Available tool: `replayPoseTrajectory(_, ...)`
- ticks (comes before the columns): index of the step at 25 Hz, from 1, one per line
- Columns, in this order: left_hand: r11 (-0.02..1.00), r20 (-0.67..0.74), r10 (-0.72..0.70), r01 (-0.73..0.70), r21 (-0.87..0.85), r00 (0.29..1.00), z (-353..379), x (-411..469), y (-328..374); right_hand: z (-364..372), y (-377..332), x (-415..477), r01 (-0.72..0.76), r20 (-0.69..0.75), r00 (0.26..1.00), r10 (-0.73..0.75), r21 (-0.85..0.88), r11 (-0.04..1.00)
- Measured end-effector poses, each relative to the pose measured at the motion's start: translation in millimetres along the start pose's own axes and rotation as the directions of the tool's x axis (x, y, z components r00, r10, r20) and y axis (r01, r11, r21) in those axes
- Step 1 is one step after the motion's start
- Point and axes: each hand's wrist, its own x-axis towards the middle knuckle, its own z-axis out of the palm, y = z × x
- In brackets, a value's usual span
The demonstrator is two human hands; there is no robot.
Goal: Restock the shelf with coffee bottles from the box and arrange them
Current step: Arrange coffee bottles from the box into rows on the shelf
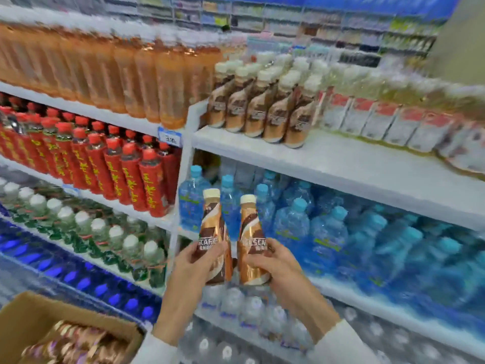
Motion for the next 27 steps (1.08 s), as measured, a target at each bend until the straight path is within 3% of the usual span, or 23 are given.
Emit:
replayPoseTrajectory(8,0.978,0.302,0.156,-0.19,0.088,0.94,219.0,-10.2,51.6,-185.7,-100.7,-53.8,0.251,-0.212,0.947,-0.242,0.017,0.968)
replayPoseTrajectory(13,0.933,0.314,0.286,-0.337,0.124,0.905,314.5,1.2,81.2,-248.7,-173.0,-46.1,0.419,-0.314,0.858,-0.407,-0.03,0.907)
replayPoseTrajectory(20,0.84,0.359,0.392,-0.488,0.236,0.847,369.6,46.6,79.2,-285.5,-203.0,-15.0,0.465,-0.356,0.779,-0.516,-0.223,0.857)
replayPoseTrajectory(27,0.777,0.382,0.446,-0.562,0.283,0.809,374.5,67.4,64.4,-294.3,-189.8,13.4,0.478,-0.297,0.771,-0.564,-0.317,0.819)
